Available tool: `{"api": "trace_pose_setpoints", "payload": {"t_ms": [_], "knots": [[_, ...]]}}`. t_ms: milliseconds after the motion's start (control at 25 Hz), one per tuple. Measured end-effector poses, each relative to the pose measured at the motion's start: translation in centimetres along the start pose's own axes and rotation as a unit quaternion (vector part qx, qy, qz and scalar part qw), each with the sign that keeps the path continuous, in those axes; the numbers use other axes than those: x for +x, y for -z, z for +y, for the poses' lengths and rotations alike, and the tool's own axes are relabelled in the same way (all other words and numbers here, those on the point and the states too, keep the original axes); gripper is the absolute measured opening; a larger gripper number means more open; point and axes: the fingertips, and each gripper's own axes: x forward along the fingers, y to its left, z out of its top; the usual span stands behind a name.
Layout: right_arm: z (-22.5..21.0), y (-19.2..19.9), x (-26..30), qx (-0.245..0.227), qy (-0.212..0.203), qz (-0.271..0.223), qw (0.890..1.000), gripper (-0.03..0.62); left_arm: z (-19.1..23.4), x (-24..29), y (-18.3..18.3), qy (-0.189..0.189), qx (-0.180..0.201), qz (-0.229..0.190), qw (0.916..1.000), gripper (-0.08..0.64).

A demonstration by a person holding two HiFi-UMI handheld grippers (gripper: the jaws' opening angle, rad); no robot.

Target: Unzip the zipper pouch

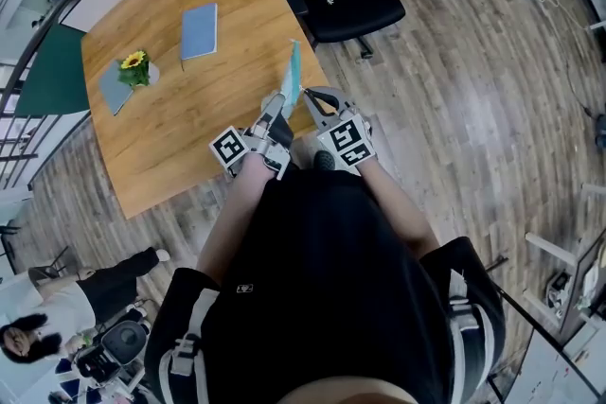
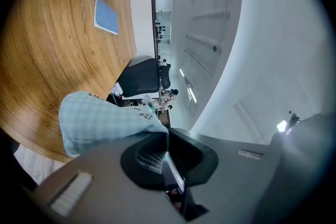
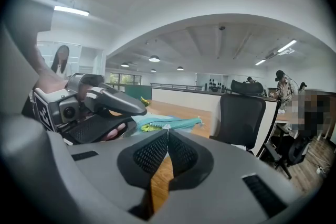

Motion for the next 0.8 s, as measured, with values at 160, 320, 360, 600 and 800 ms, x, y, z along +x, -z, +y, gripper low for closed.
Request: {"api": "trace_pose_setpoints", "payload": {"t_ms": [160,320,360,600,800], "knots": [[0.1,-0.1,0.2,-0.001,-0.001,-0.001,1.0,0.005,-0.3,0.0,0.0,0.004,0.004,0.0,1.0,0.005],[-0.2,-0.2,0.5,0.007,0.0,0.004,1.0,0.005,-0.5,0.0,0.0,0.004,0.007,0.003,1.0,0.005],[-0.2,-0.2,0.6,0.008,-0.001,0.004,1.0,0.005,-0.5,0.0,-0.1,0.004,0.008,0.004,1.0,0.005],[-0.6,-0.2,0.9,0.017,-0.002,0.004,1.0,0.005,-0.5,0.0,-0.1,0.005,0.012,0.008,0.9999,0.005],[-0.8,-0.3,1.2,0.02,0.0,0.007,1.0,0.005,-0.6,-0.2,-0.2,0.005,0.011,0.01,0.9999,0.005]]}}
